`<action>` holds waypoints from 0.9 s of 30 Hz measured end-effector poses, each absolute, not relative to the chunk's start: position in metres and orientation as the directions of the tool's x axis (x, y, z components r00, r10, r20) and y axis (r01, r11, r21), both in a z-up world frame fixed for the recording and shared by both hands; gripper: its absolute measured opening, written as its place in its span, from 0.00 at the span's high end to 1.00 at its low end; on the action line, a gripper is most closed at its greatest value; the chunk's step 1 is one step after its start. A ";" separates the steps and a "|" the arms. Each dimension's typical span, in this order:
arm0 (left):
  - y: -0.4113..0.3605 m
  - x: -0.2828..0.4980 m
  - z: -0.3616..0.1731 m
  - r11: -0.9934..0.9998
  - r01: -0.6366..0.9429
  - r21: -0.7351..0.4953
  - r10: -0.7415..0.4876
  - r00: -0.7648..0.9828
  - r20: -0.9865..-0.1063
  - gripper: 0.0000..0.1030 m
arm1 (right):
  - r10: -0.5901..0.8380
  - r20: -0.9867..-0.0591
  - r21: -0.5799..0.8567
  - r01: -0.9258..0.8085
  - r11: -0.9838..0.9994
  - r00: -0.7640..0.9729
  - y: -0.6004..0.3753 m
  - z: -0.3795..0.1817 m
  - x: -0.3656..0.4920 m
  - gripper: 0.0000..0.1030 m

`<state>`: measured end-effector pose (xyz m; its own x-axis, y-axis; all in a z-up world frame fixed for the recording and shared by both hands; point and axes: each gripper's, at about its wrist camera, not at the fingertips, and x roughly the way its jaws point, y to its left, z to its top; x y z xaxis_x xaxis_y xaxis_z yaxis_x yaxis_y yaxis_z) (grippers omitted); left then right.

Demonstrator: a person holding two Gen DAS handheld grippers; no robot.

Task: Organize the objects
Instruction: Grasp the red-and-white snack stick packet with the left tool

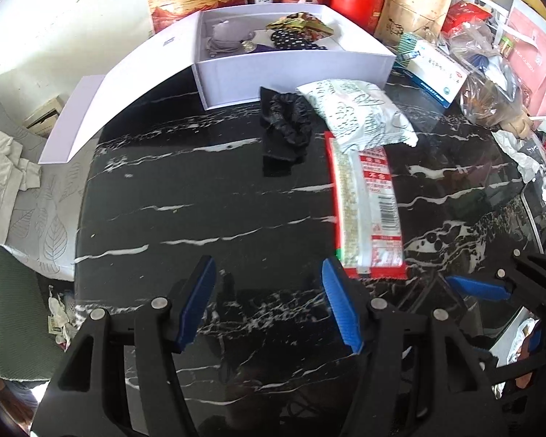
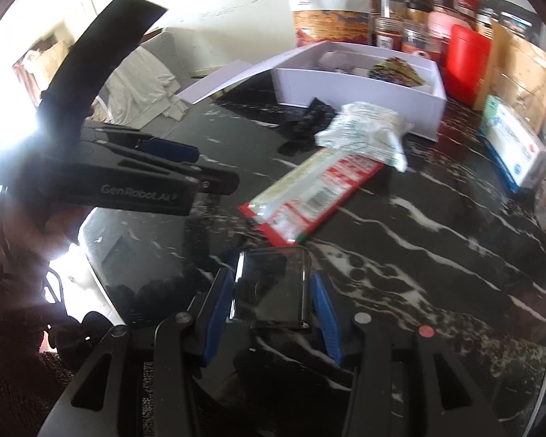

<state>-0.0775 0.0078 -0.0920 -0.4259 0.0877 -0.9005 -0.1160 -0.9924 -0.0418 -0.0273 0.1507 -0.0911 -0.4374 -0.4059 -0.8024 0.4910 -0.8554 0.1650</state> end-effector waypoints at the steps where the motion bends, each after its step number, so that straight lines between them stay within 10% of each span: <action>1: 0.013 -0.080 -0.092 -0.990 -0.131 -0.051 0.102 -0.427 -0.899 0.43 | -0.393 -0.804 0.158 0.478 -0.864 -0.446 0.156 -0.091 -0.028 0.56; 27: 0.089 -0.128 -0.125 -0.970 -0.240 -0.032 0.131 -0.411 -0.902 0.24 | -0.380 -0.784 0.164 0.426 -0.889 -0.491 0.199 -0.090 -0.028 0.55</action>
